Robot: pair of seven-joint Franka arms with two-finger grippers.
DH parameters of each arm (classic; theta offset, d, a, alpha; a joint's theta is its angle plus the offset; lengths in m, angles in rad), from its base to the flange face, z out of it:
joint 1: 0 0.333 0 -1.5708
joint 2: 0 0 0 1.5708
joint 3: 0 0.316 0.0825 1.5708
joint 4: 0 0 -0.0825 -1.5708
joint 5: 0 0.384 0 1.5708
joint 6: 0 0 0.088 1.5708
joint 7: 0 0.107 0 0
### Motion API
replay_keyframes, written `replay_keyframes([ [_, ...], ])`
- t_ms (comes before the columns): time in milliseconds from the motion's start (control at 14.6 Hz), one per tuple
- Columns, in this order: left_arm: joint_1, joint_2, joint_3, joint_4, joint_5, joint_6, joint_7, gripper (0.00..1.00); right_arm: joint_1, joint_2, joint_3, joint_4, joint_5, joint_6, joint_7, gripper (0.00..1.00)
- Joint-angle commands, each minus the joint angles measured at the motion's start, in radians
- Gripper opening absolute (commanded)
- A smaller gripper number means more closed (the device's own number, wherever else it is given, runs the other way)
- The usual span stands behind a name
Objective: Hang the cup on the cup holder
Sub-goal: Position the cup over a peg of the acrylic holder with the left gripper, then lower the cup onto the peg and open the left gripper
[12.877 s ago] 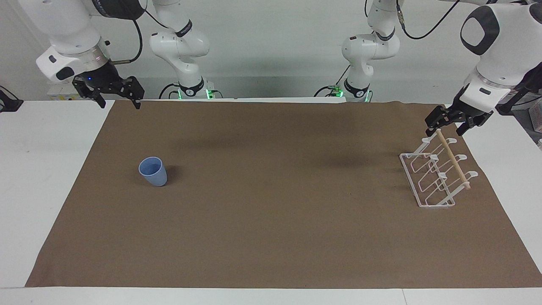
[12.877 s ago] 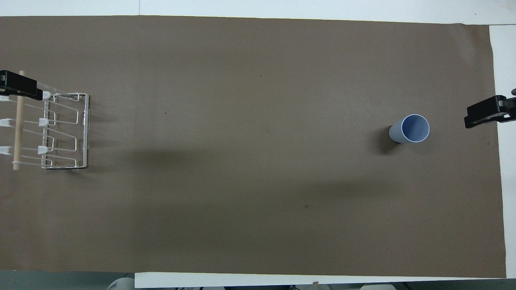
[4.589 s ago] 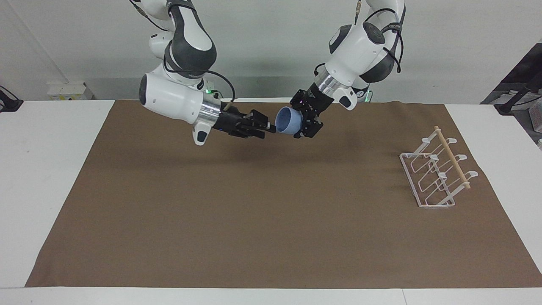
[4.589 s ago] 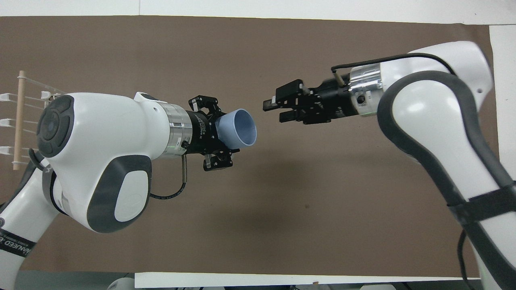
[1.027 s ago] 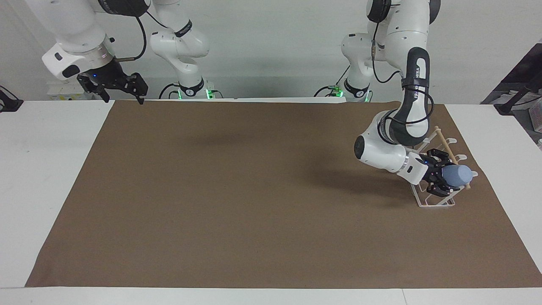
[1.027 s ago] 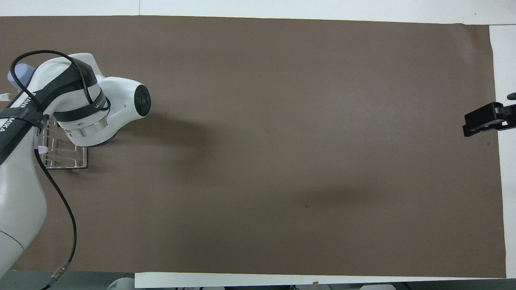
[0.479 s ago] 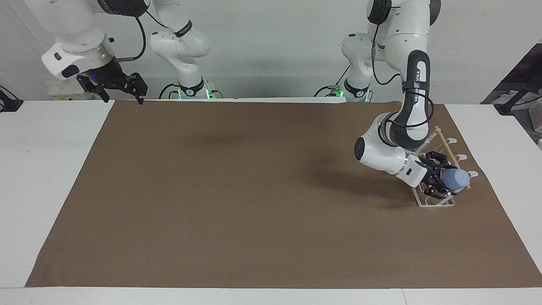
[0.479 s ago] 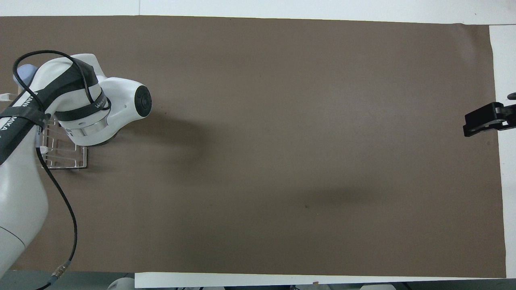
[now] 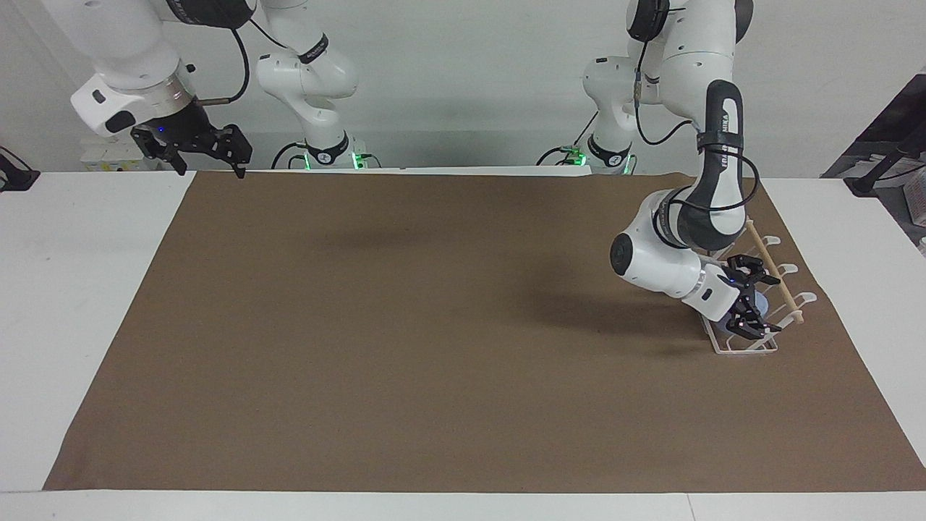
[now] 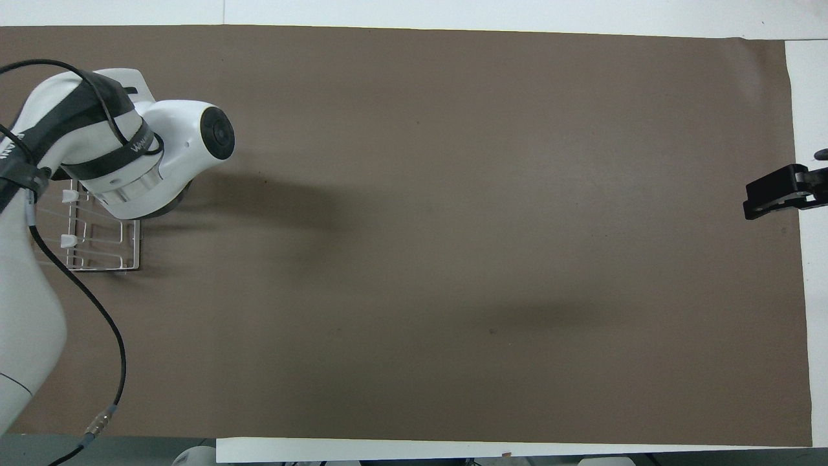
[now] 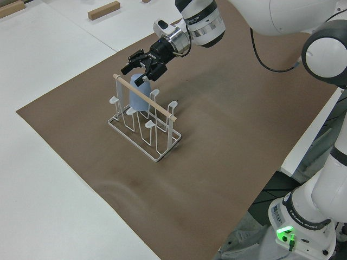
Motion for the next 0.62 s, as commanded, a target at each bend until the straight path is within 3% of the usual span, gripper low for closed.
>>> replay_keyframes([
  [0,0.006,0.030,-0.010,0.134,-0.117,-0.044,0.156,1.00,-0.013,0.000,0.002,0.005,0.014,-0.004,-0.019,0.99],
  [205,0.037,-0.143,-0.002,0.142,-0.423,0.039,0.459,1.00,-0.012,0.000,0.003,0.005,0.014,0.008,-0.018,0.99],
  [548,0.061,-0.156,-0.005,0.149,-0.558,0.047,0.541,1.00,-0.012,0.000,0.003,0.006,0.014,0.004,-0.019,0.99],
])
